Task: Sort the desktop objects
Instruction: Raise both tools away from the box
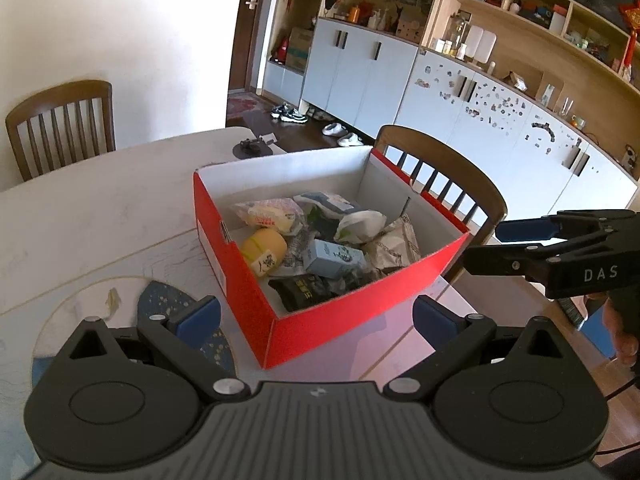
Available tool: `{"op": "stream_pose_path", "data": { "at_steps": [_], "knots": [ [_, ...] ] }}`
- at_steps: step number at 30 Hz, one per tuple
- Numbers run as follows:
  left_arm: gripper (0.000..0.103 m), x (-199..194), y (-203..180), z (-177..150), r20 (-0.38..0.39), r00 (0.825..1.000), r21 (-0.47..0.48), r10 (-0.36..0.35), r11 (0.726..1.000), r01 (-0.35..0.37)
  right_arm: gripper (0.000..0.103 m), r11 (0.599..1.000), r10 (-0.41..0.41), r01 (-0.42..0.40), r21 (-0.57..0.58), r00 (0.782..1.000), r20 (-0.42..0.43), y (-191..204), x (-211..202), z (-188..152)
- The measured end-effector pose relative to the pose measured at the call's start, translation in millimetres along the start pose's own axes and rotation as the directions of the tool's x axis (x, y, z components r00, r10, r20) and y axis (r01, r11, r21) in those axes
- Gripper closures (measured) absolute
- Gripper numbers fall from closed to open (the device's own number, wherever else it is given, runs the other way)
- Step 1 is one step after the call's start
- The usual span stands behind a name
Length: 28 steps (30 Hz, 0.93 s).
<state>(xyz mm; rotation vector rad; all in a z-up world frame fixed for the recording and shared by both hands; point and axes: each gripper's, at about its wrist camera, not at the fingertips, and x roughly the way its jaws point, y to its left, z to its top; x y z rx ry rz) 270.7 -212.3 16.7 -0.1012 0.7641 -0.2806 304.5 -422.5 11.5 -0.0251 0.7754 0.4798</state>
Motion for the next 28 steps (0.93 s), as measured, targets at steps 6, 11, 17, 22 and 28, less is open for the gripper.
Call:
{"op": "stream_pose_path", "data": {
  "at_steps": [6, 11, 17, 22, 28],
  "knots": [
    [0.000, -6, 2, -3, 0.021, 1.000, -0.017, -0.002, 1.000, 0.003, 0.022, 1.000, -0.012, 0.012, 0.006, 1.000, 0.008, 3, -4, -4],
    [0.000, -9, 1, -6, 0.021, 0.999, -0.004, 0.030, 1.000, -0.030, 0.022, 1.000, -0.010, 0.010, 0.005, 1.000, 0.008, 4, -5, -5],
    [0.000, -12, 5, -10, 0.020, 1.000, -0.015, 0.023, 1.000, -0.022, 0.022, 1.000, -0.022, 0.022, 0.011, 1.000, 0.008, 7, -7, -7],
    [0.000, -16, 7, -13, 0.025, 1.000, -0.002, 0.012, 1.000, -0.012, 0.022, 0.999, -0.034, 0.034, 0.013, 0.999, 0.007, 11, -8, -8],
    [0.000, -22, 15, -16, 0.028, 1.000, -0.002, 0.008, 1.000, -0.008, 0.022, 0.999, -0.050, 0.050, 0.017, 0.999, 0.007, 18, -8, -8]
  ]
}}
